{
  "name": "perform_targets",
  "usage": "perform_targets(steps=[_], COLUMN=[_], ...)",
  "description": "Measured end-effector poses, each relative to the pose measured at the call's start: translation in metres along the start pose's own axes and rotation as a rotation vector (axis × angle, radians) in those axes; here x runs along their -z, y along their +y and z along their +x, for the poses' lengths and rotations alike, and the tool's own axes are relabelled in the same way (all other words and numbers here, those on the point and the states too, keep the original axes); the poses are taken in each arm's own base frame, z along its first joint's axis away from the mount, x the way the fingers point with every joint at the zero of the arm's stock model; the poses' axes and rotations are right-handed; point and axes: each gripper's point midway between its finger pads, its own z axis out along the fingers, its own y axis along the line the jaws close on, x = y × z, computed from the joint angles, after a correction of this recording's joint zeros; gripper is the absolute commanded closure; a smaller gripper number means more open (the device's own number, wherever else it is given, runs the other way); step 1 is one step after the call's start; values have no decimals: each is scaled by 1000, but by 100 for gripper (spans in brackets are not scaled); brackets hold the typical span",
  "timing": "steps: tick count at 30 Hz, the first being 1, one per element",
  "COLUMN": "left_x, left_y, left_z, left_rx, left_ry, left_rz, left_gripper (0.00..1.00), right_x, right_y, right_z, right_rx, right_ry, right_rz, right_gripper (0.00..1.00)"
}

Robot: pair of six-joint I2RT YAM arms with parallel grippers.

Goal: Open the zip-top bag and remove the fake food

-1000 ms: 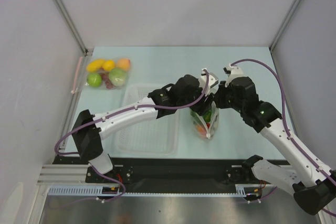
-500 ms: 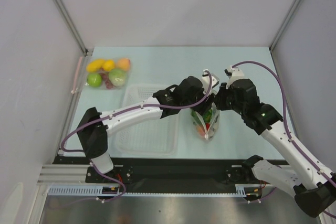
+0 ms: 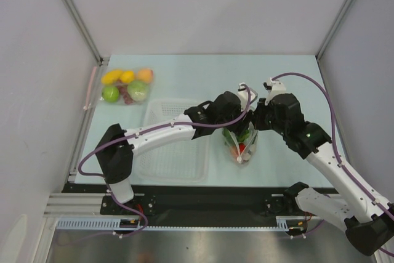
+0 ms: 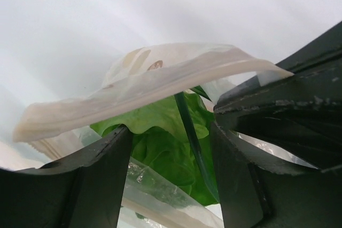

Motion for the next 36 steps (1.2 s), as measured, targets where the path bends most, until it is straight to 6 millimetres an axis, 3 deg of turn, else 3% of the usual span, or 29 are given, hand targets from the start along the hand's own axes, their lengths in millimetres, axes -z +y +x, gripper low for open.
perform_targets(steps=[5, 11, 15, 21, 32, 36], left_x=[-5, -14, -13, 1, 49, 52], left_y=[1, 3, 4, 2, -5, -10], left_z=[4, 17, 21, 22, -5, -7], left_rx=[22, 30, 29, 37, 58, 59], left_ry=[8, 46, 64, 70, -5, -9], left_rz=[-9, -23, -27, -17, 32, 55], left_gripper=[39, 66, 71, 75, 75, 67], right_x=[1, 1, 1, 0, -3, -3], right_y=[0, 0, -1, -2, -14, -15], right_z=[1, 1, 2, 2, -1, -1], right_rx=[-2, -3, -5, -6, -23, -23], right_ry=[0, -2, 0, 1, -3, -3], right_rz=[0, -1, 0, 5, 41, 42], right_gripper=[100, 100, 100, 100, 100, 100])
